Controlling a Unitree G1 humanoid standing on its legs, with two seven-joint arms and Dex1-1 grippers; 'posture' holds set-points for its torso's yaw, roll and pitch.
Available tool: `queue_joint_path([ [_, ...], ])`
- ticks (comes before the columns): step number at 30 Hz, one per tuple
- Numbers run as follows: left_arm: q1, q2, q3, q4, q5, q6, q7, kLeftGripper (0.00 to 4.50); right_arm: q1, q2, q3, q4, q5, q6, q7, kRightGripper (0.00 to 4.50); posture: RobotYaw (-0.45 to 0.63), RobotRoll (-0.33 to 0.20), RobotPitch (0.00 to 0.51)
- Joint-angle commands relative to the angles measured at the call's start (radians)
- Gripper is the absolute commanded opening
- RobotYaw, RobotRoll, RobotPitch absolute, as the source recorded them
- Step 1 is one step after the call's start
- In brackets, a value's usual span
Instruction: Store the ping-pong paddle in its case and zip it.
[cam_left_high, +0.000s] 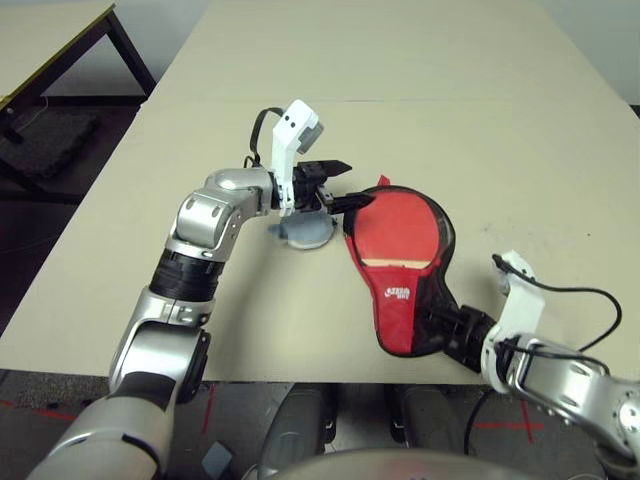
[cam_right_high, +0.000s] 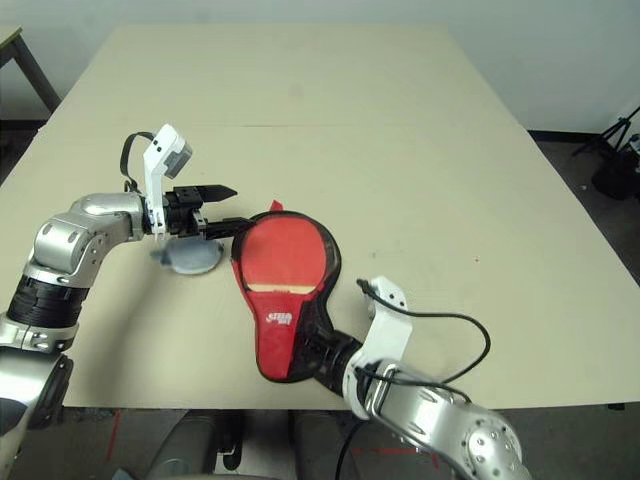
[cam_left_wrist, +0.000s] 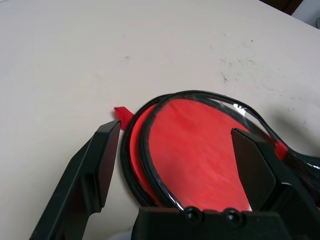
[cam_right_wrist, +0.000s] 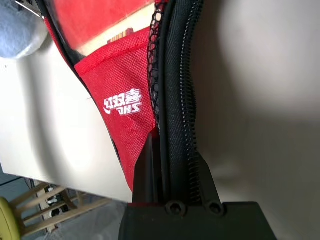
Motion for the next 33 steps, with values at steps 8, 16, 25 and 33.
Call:
queue_joint_path([
  [8, -0.030, 0.017, -0.015, 0.051, 0.029, -0.041, -0.029, 4.50, 0.019, -0.358, -0.066, 0.078, 0.012, 0.102, 0.312, 2.09, -0.04, 0.000, 0.158],
  [16, -0.065, 0.049, -0.011, 0.100, 0.052, -0.074, -0.056, 4.50, 0.156, -0.826, -0.379, 0.174, 0.012, 0.326, 0.917, 4.47, -0.06, 0.000, 0.146],
  [25, -0.129, 0.113, -0.037, 0.206, 0.114, -0.160, -0.150, 4.50, -0.872, -0.507, 0.123, 0.436, -0.106, 0.584, 0.628, 4.47, -0.08, 0.000, 0.136],
  [33, -0.145, 0.230, -0.098, 0.195, 0.187, -0.205, -0.282, 4.50, -1.134, -0.192, 0.238, 0.577, -0.572, 0.796, 0.788, 4.47, -0.03, 0.000, 0.136],
])
